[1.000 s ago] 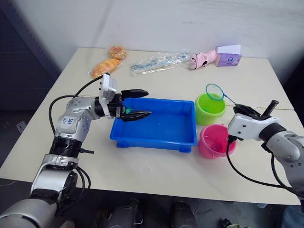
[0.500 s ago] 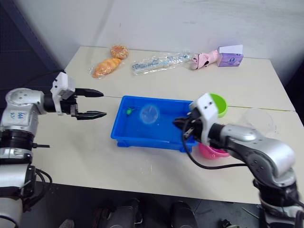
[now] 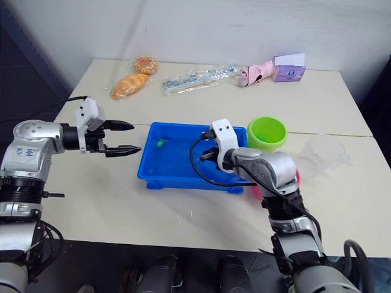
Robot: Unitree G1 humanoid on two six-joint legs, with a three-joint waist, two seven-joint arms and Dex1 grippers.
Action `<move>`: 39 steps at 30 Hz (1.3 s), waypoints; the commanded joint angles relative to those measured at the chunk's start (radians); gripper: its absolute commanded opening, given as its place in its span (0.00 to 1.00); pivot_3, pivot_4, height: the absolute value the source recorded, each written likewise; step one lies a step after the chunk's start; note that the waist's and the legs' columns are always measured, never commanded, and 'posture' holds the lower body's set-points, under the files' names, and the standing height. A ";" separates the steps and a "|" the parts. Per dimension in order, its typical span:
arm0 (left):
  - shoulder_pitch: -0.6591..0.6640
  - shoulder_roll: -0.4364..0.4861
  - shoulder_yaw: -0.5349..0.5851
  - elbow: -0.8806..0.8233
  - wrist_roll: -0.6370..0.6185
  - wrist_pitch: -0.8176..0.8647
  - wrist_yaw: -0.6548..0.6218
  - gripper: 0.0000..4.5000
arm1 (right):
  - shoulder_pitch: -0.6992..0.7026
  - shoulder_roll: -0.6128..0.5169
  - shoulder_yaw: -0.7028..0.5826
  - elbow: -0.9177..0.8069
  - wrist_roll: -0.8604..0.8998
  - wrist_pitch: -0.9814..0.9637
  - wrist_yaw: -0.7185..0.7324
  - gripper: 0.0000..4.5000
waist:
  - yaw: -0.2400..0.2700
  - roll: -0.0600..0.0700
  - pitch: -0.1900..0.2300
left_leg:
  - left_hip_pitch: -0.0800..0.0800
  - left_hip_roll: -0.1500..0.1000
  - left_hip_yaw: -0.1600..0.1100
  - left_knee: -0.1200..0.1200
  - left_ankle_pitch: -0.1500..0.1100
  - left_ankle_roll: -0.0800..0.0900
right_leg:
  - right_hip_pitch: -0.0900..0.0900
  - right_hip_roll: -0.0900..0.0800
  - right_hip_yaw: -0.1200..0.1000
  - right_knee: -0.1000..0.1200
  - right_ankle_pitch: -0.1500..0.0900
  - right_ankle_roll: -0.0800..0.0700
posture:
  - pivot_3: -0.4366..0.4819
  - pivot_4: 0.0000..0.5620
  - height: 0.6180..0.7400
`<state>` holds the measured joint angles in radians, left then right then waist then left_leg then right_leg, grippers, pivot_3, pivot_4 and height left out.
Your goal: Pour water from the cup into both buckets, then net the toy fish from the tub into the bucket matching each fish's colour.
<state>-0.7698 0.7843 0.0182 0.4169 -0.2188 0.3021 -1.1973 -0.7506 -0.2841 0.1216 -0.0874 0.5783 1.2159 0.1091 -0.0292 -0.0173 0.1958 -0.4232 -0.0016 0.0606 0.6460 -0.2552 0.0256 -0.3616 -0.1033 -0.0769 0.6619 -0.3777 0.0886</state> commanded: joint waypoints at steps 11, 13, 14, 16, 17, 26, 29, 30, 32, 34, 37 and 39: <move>0.123 0.029 0.041 -0.295 -0.014 0.167 0.171 0.99 | -0.077 0.228 0.046 0.211 -0.136 -0.260 0.113 0.00 | -0.014 0.000 0.000 | 0.001 0.002 0.001 -0.001 0.001 -0.002 | -0.002 0.002 0.003 0.001 0.000 0.000 | 0.48 0.27 1.00; 0.131 0.047 0.048 -0.287 -0.018 0.155 0.161 0.99 | -0.076 0.252 0.031 0.210 -0.127 -0.279 0.136 0.00 | -0.022 0.000 0.000 | 0.001 0.002 0.002 -0.001 0.001 -0.002 | -0.002 0.002 0.003 0.002 0.000 0.000 | 0.48 0.27 1.00; 0.133 0.056 0.049 -0.281 -0.021 0.149 0.151 0.99 | -0.075 0.259 0.024 0.206 -0.124 -0.282 0.145 0.00 | -0.025 0.000 0.000 | 0.001 0.002 0.002 -0.001 0.001 -0.002 | -0.002 0.003 0.003 0.002 0.000 0.000 | 0.48 0.27 1.00; 0.132 0.066 0.050 -0.271 -0.027 0.140 0.135 0.99 | -0.068 0.264 0.014 0.191 -0.120 -0.282 0.161 0.00 | -0.030 0.000 0.000 | 0.001 0.003 0.003 -0.001 0.002 -0.003 | -0.003 0.004 0.004 0.002 0.000 0.000 | 0.48 0.27 1.00; 0.130 0.069 0.049 -0.264 -0.031 0.132 0.126 0.99 | -0.061 0.263 0.009 0.179 -0.119 -0.285 0.171 0.00 | -0.030 0.000 0.000 | 0.001 0.004 0.004 -0.002 0.002 -0.004 | -0.004 0.005 0.005 0.003 0.000 0.000 | 0.48 0.27 1.00; 0.086 0.098 0.022 -0.173 -0.017 0.068 0.044 0.99 | 0.017 0.232 -0.046 0.011 -0.082 -0.205 0.200 0.00 | -0.026 0.000 0.000 | 0.000 0.004 0.008 -0.003 0.003 -0.005 | -0.012 0.005 0.012 0.011 0.000 0.000 | 0.48 0.27 1.00; 0.087 0.091 0.022 -0.178 -0.022 0.072 0.047 0.99 | 0.036 0.215 -0.074 -0.041 -0.067 -0.161 0.197 0.00 | -0.025 0.000 0.000 | 0.000 0.004 0.009 -0.003 0.003 -0.005 | -0.012 0.004 0.013 0.011 0.000 0.000 | 0.48 0.27 1.00; 0.090 0.087 0.024 -0.183 -0.026 0.075 0.047 0.99 | 0.043 0.209 -0.084 -0.061 -0.060 -0.144 0.196 0.00 | -0.025 0.000 0.000 | 0.000 0.004 0.009 -0.003 0.003 -0.005 | -0.012 0.004 0.013 0.011 0.000 0.000 | 0.48 0.27 1.00; 0.097 0.083 0.028 -0.194 -0.037 0.076 0.042 0.99 | 0.062 0.189 -0.104 -0.110 -0.043 -0.104 0.195 0.00 | -0.024 0.000 0.000 | 0.000 0.004 0.009 -0.003 0.003 -0.005 | -0.012 0.004 0.013 0.011 0.000 0.000 | 0.48 0.27 1.00; 0.102 0.080 0.032 -0.198 -0.045 0.075 0.036 0.99 | 0.080 0.168 -0.122 -0.155 -0.023 -0.064 0.195 0.00 | -0.022 0.000 0.000 | -0.001 0.004 0.009 -0.003 0.003 -0.005 | -0.012 0.004 0.013 0.011 0.000 0.000 | 0.48 0.27 1.00; 0.104 0.068 0.039 -0.198 -0.061 0.069 0.034 0.99 | 0.115 0.153 -0.196 -0.234 0.042 0.024 0.184 0.00 | -0.020 0.000 0.000 | -0.001 0.004 0.009 -0.003 0.002 -0.004 | -0.012 0.004 0.013 0.011 0.000 0.000 | 0.48 0.27 1.00; 0.104 0.053 0.046 -0.201 -0.083 0.068 0.030 0.99 | 0.137 0.139 -0.236 -0.287 0.080 0.073 0.184 0.00 | -0.017 0.000 0.000 | -0.001 0.004 0.009 -0.003 0.002 -0.004 | -0.012 0.004 0.013 0.011 0.000 0.000 | 0.48 0.27 1.00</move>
<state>-0.6611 0.8402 0.0311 0.2469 -0.2690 0.3827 -1.1588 -0.6186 -0.1340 -0.0715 -0.2908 0.6034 1.2489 0.2904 -0.0464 -0.0176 0.1956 -0.4239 0.0021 0.0692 0.6432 -0.2528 0.0214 -0.3733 -0.0996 -0.0635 0.6727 -0.3778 0.0883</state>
